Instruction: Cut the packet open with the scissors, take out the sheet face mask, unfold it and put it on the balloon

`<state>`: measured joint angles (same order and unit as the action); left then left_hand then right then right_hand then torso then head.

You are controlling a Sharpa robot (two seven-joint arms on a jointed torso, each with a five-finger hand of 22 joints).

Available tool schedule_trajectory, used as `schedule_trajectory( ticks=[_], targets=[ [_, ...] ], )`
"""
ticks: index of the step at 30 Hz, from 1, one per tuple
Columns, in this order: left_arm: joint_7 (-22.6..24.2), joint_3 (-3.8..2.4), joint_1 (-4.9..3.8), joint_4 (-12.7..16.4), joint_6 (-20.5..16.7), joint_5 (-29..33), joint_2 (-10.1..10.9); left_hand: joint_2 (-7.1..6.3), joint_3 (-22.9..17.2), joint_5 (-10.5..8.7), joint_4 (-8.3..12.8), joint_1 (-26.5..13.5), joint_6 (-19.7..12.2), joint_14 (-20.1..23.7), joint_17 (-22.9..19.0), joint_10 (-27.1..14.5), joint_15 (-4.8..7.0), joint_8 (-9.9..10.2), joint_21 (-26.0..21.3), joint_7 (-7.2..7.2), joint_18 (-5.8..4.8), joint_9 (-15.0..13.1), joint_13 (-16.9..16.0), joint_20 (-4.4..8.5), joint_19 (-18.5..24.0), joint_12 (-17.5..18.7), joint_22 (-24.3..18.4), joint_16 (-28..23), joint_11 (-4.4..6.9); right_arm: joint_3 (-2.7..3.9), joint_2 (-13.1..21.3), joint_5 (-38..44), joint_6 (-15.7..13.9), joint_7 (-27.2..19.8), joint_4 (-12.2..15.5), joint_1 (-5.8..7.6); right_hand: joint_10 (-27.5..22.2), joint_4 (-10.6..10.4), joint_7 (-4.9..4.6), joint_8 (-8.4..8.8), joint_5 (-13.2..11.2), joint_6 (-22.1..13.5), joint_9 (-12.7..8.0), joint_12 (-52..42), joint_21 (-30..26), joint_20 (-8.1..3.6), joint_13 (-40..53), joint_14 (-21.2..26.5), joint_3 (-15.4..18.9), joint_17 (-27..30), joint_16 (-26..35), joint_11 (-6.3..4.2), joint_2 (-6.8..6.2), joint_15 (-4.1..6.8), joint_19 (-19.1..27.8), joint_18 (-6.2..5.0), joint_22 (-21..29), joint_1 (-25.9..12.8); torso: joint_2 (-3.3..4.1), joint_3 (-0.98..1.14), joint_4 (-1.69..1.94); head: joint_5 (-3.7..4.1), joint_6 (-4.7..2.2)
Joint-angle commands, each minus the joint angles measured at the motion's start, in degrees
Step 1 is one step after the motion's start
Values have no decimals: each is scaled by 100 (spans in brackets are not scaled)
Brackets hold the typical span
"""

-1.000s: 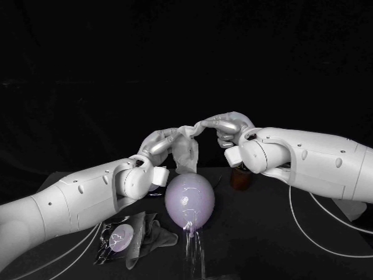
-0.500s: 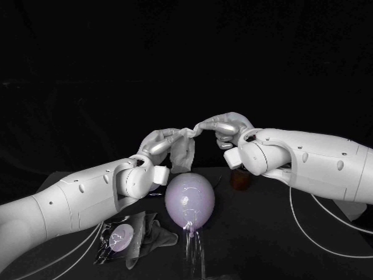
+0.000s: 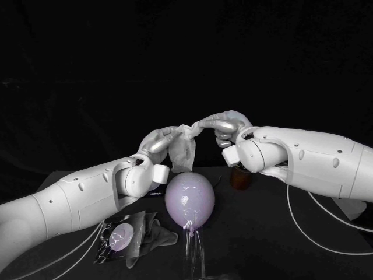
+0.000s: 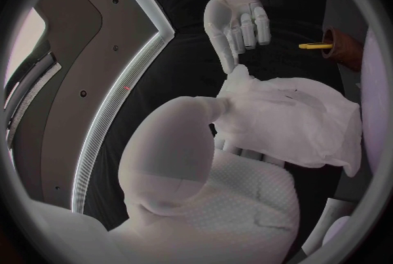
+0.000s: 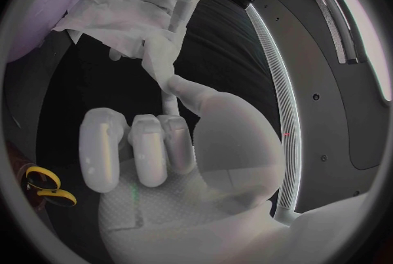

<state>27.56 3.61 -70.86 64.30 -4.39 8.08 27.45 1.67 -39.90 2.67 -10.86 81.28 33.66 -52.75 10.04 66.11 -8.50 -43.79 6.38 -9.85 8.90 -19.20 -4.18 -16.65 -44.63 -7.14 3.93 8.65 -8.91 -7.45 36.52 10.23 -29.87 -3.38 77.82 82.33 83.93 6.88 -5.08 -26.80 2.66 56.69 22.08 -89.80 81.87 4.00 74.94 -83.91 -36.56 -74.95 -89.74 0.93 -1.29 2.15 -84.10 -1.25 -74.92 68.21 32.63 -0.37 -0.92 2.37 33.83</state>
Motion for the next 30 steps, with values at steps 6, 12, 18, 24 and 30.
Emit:
schedule_trajectory(
  ticks=[6,12,18,24,30],
  targets=[
    [30,-9,-8,1,-27,166,-6,-87,-264,18,-14,-22,476,-132,-7,391,54,427,31,-249,135,319,18,7,-163,9,-3,-36,46,5,-114,-23,83,226,-192,56,607,-81,30,-142,13,-59,329,-20,-82,-33,1506,-609,-7,-1505,-26,-41,13,48,-67,-106,-1190,-150,-1,1,2,-6,3],
    [1,-9,-8,31,18,177,2,-170,-627,13,107,-171,747,-148,0,-676,-49,633,15,-355,131,464,55,4,-186,342,-4,-75,-180,7,-258,30,177,372,-445,92,607,-123,37,-154,13,-96,349,-20,-149,-37,1506,-609,13,-1505,-26,-47,10,54,-30,-122,-1167,-223,4,-2,9,-16,10],
    [17,-9,-8,53,144,286,9,-80,-875,11,205,-329,736,67,-66,-1196,-144,628,-20,-399,113,472,68,0,-128,372,-12,-241,-274,7,-377,282,468,716,-640,123,421,-424,-174,217,5,-620,209,319,-638,26,1182,-609,401,-1505,-26,124,-259,-66,256,-227,-990,-705,6,-3,-3,-28,4],
    [10,-9,-8,71,344,408,3,106,-1210,6,245,-623,219,32,-94,-1203,-164,77,-68,-474,99,166,56,-1,-7,355,-16,-300,-302,4,-448,516,751,912,-795,135,-202,-597,-405,657,15,-983,41,1363,-1667,229,274,-206,830,-830,350,330,-417,-268,858,-442,-596,-727,0,-2,0,-28,19],
    [10,-9,-7,79,387,486,4,141,-1354,8,214,-785,-83,8,-105,-1197,-171,-207,-77,-511,98,22,55,-2,-11,353,-16,-325,-326,-4,-469,732,909,975,-892,144,-842,-711,-440,813,27,-1066,9,2455,-2665,299,-643,285,1088,-102,842,372,-444,-306,1411,-632,-166,-652,0,1,-3,-26,17]
  ],
)
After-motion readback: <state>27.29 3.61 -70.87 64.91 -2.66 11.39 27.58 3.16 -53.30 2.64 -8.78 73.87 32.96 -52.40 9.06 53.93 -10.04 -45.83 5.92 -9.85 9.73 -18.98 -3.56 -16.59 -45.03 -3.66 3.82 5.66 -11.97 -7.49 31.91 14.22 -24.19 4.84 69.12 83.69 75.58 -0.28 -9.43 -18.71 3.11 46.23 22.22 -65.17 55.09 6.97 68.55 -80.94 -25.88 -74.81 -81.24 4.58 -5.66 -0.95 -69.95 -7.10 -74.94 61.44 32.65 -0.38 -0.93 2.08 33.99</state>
